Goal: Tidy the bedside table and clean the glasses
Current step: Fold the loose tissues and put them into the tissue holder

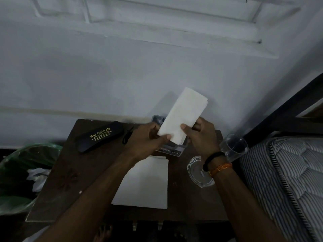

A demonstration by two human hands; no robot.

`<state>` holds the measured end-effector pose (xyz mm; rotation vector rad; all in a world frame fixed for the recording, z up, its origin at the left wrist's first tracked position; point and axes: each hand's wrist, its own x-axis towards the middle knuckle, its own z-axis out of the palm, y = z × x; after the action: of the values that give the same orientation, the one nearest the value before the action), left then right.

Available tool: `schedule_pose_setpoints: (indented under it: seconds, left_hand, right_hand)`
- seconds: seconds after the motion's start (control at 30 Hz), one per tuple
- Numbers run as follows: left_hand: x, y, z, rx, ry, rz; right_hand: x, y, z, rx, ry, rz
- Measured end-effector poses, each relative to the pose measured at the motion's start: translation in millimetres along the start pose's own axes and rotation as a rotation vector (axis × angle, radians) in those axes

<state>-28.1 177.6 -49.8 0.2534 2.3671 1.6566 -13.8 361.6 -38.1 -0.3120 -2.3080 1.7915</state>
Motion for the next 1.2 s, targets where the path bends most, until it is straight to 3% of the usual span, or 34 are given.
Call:
schedule_pose_setpoints:
  seconds: [0.2, 0.5, 0.73, 1.2]
  left_hand:
    - [32.2, 7.4, -2.6, 0.183, 0.142, 0.246]
    - [58.3, 2.6, 3.0, 0.222, 0.287, 0.262]
    - [69.7, -6.4, 7.3, 0.289, 0.280, 0.291]
    - [79.5, -12.3, 10.5, 0.254, 0.275, 0.260]
  right_hand:
    - [6.0, -2.8, 6.9, -0.070, 0.113, -0.117]
    - [22.3, 2.7, 16.2, -0.409, 0.213, -0.163]
    - [31.2, 8.2, 27.4, -0.329, 0.214, -0.127]
    - [42.2, 14.0, 28.0, -0.419, 0.195, -0.054]
